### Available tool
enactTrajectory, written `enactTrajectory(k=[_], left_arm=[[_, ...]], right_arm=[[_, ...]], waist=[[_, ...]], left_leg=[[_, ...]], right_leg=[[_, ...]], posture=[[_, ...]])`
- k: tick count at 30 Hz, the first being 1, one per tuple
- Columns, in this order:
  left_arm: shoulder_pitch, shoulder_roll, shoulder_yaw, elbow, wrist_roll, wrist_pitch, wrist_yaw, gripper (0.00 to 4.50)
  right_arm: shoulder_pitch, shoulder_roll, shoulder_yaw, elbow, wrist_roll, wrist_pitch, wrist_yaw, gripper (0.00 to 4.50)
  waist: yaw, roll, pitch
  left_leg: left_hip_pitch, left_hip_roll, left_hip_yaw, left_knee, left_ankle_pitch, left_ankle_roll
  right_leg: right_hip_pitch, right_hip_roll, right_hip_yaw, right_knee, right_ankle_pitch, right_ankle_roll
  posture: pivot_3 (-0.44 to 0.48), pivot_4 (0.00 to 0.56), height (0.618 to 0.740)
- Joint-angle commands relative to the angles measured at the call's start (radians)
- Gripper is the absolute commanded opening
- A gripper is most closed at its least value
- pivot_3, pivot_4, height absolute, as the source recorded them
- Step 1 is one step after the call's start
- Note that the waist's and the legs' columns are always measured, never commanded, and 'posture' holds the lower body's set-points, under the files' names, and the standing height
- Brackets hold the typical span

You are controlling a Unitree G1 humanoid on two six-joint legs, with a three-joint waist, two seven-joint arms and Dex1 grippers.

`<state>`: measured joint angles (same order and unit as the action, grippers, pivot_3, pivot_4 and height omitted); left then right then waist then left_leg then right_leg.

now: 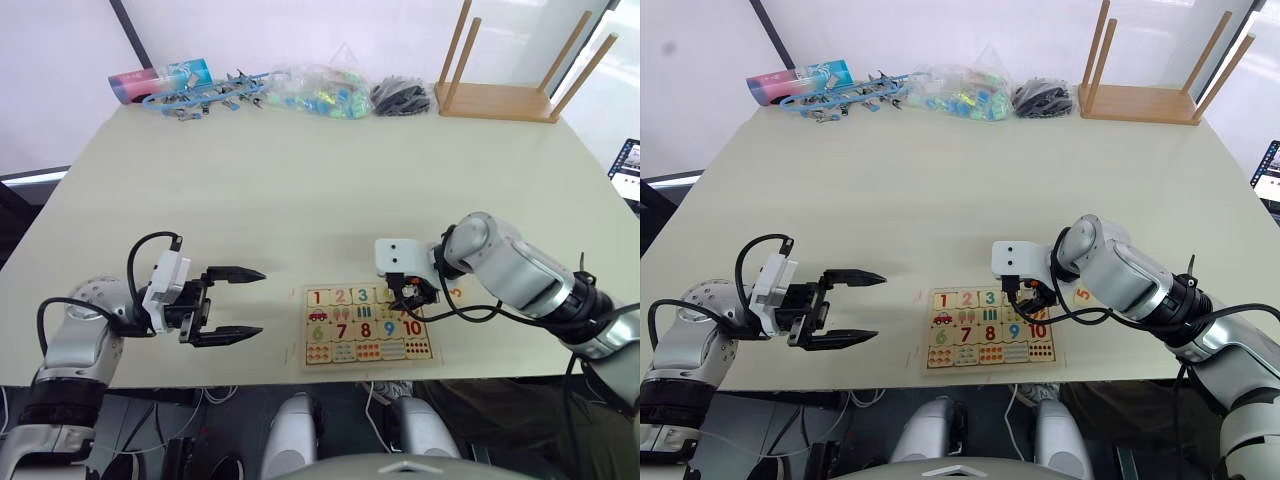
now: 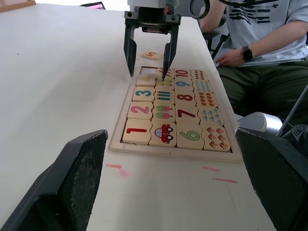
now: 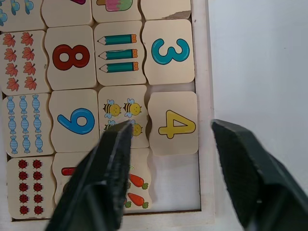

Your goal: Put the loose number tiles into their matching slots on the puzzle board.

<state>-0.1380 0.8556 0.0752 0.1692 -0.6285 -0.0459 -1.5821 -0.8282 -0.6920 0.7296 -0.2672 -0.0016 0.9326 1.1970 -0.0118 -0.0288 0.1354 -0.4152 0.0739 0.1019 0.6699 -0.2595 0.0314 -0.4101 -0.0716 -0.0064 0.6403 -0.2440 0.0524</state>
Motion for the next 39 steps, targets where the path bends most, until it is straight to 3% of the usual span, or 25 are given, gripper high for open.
enactTrajectory(k=[1, 14, 18, 21, 27, 39], left_arm=[[0.001, -0.003, 0.030, -0.022, 0.000, -0.006, -0.032, 4.50], [-0.005, -0.001, 0.026, -0.010, 0.000, -0.012, -0.032, 4.50], [-0.008, 0.000, 0.023, -0.007, 0.000, -0.014, -0.032, 4.50], [-0.013, 0.002, 0.020, -0.003, 0.000, -0.015, -0.032, 4.50], [-0.014, 0.006, 0.020, -0.003, -0.001, -0.014, -0.032, 4.50], [-0.021, 0.014, 0.021, 0.004, -0.002, -0.017, -0.032, 4.50]], right_arm=[[-0.035, -0.009, -0.017, -0.014, -0.003, -0.012, 0.012, 2.76], [0.007, -0.075, -0.126, 0.001, 0.056, -0.074, 0.025, 2.76], [0.048, -0.079, -0.178, 0.014, 0.070, -0.125, 0.010, 1.74], [0.096, -0.087, -0.201, 0.022, 0.070, -0.182, 0.000, 0.03], [0.204, -0.049, -0.295, 0.088, 0.116, -0.316, -0.040, 0.03], [0.249, -0.049, -0.306, 0.127, 0.108, -0.377, -0.024, 0.03]], waist=[[0.000, 0.000, 0.000], [0.000, 0.000, 0.000], [0.000, 0.000, 0.000], [0.001, 0.000, 0.000], [0.002, -0.001, 0.000], [0.001, -0.001, 0.000]], left_leg=[[0.000, 0.000, 0.000, 0.000, 0.000, 0.000], [0.000, 0.000, 0.000, 0.000, 0.000, 0.000], [0.000, 0.000, 0.000, 0.000, 0.000, 0.000], [0.000, 0.000, 0.000, 0.000, 0.000, 0.000], [0.000, 0.000, 0.000, 0.000, 0.000, 0.000], [0.000, 0.000, 0.000, 0.000, 0.000, 0.000]], right_leg=[[0.000, 0.000, 0.000, 0.000, 0.000, 0.000], [0.000, 0.000, 0.000, 0.000, 0.000, 0.000], [0.000, 0.000, 0.000, 0.000, 0.000, 0.000], [0.000, 0.000, 0.000, 0.000, 0.000, 0.000], [0.000, 0.000, 0.000, 0.000, 0.000, 0.000], [0.000, 0.000, 0.000, 0.000, 0.000, 0.000]], posture=[[0.000, 0.150, 0.738], [0.000, 0.150, 0.738], [0.000, 0.150, 0.738], [0.000, 0.150, 0.738], [0.000, 0.150, 0.738], [0.000, 0.150, 0.738]])
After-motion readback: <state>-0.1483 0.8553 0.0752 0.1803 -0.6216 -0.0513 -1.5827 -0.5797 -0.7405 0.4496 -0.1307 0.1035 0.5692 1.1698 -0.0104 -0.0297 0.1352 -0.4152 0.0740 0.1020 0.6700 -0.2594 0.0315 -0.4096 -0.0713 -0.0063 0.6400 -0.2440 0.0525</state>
